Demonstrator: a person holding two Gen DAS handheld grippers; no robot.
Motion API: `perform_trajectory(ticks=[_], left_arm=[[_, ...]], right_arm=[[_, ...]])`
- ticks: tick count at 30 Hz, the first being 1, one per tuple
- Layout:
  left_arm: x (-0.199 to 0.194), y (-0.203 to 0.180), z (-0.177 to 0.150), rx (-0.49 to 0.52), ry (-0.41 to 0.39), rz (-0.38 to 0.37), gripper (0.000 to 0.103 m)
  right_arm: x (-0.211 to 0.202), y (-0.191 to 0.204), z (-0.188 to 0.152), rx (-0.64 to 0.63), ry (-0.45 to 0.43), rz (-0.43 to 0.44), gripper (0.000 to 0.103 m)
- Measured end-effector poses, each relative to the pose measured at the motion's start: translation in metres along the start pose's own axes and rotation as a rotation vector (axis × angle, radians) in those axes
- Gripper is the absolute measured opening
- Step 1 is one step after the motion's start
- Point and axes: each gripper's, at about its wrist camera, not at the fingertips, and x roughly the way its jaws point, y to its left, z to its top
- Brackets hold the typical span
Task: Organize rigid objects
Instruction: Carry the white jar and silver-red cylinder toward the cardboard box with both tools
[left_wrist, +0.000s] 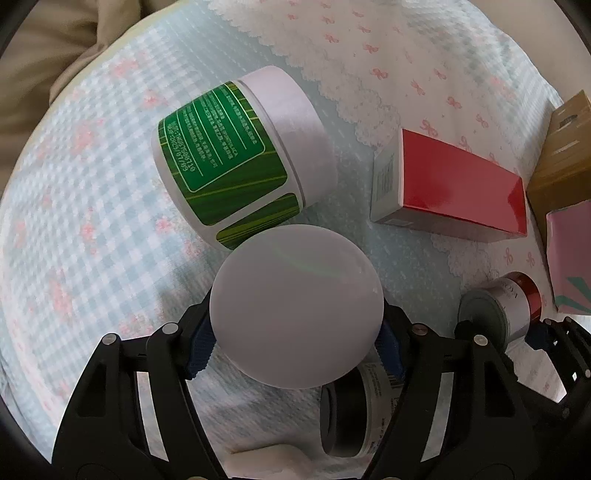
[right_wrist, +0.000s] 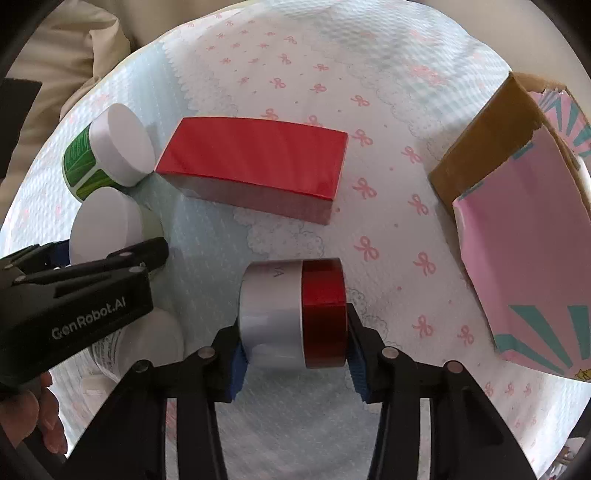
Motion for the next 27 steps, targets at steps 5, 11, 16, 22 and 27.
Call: perform_trajectory(ticks=[5, 11, 16, 22, 27], left_arm=[[-0.015, 0.008, -0.003, -0.013, -0.022, 0.004, 0.069], [-0.035, 0.010, -0.009, -0.020, -0.049, 0.004, 0.069], [-0.063, 0.013, -0.010, -0.037, -0.078, -0.005, 0.069], [-0.104, 0.010, -0.022, -0.080, -0.109, -0.011, 0.069], [-0.142, 0.006, -0.041, -0.113, -0.116, -0.011, 0.069]], right_arm=[[-0.004, -0.004, 0.000, -0.002, -0.007, 0.015, 0.041], [-0.015, -0.021, 0.004, 0.013, -0.007, 0.035, 0.040], [-0.019, -0.024, 0.005, 0.030, -0.018, 0.054, 0.040], [-0.050, -0.035, 0.005, 0.005, -0.054, 0.077, 0.040], [-0.081, -0.045, -0.002, -0.022, -0.067, 0.094, 0.040]])
